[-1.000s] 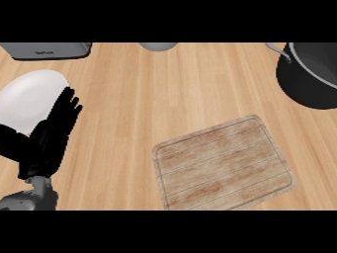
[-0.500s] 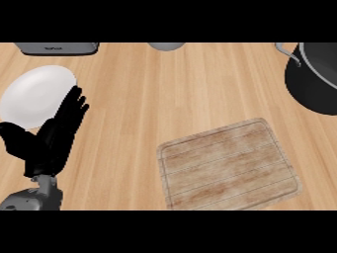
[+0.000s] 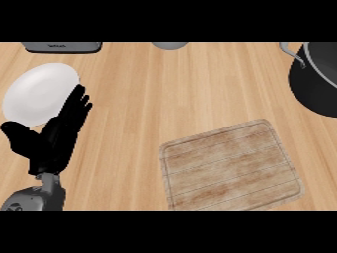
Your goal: Pick the bell pepper from the cutting board and place it in the pot
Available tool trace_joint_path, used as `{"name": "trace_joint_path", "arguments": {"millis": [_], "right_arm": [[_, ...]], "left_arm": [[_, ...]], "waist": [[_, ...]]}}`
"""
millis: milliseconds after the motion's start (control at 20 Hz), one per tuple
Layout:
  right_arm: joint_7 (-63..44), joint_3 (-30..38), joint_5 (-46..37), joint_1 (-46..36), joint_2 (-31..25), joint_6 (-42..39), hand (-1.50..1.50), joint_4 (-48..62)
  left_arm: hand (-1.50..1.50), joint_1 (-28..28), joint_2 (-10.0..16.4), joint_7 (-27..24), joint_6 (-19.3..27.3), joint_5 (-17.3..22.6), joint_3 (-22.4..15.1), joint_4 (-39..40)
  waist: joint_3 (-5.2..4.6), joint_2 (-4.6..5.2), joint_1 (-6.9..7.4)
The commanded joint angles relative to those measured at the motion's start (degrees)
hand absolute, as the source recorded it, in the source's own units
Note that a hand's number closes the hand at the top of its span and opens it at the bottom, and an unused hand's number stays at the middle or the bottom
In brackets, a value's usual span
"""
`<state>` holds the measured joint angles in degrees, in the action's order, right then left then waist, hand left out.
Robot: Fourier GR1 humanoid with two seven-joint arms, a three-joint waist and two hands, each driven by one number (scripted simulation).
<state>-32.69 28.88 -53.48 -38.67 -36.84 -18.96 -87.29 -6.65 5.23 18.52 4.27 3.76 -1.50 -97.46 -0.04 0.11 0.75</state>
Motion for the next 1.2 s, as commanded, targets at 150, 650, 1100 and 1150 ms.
{"name": "trace_joint_path", "arguments": {"millis": [150, 650, 1100, 1150], "right_arm": [[4.3, -0.89, -2.0, -7.14, -2.18, 10.26, 1.5, 21.82], [11.8, -6.1, -6.4, -15.84, -2.12, 19.76, 1.5, 47.21], [11.29, 6.1, 5.59, -17.43, 3.62, 25.62, -1.5, 58.12], [13.39, 8.16, 7.28, -18.91, -0.3, 24.42, -1.5, 59.86]], "left_arm": [[0.0, -3.19, -1.14, 2.17, 1.91, -2.51, -1.27, 0.8], [0.0, -1.67, -1.55, -0.23, 0.37, -1.38, -0.71, 2.14], [0.0, -4.06, -1.51, 2.64, 0.63, -1.94, -1.35, 1.31], [0.0, -2.99, -0.63, 1.98, -0.79, -0.09, 0.0, 0.62]], "waist": [[0.07, 0.27, 0.26], [0.08, 0.51, 1.07], [0.18, 0.63, 1.18], [0.18, 0.72, 1.51]]}}
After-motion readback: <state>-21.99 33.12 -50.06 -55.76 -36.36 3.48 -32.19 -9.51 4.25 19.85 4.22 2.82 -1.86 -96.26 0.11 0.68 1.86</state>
